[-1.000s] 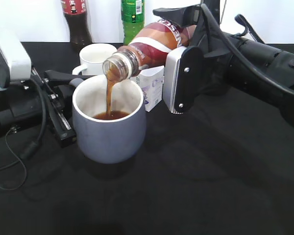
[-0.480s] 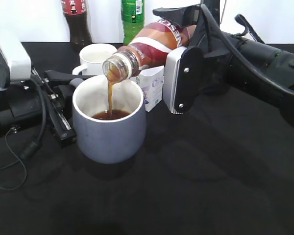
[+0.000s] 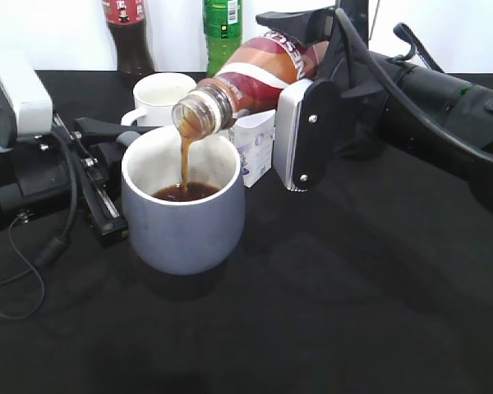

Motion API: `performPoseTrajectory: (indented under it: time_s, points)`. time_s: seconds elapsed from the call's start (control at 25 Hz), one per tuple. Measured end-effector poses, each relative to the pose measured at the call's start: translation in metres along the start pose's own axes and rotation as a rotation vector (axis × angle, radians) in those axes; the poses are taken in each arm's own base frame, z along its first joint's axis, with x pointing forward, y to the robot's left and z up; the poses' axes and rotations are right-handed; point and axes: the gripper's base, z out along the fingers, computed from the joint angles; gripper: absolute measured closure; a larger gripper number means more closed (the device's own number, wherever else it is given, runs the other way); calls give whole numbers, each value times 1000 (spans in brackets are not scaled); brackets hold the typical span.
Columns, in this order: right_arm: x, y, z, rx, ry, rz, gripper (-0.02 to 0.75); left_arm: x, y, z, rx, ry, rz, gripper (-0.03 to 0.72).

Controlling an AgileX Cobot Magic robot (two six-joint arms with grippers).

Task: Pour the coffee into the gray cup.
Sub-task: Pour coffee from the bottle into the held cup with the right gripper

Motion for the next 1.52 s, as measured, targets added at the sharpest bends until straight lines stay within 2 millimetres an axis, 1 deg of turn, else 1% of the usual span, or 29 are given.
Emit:
performPoseTrajectory:
  time_s: [1.52]
  points:
    - [0, -3, 1, 11, 1, -28, 205, 0, 0, 0, 0, 1, 0, 624]
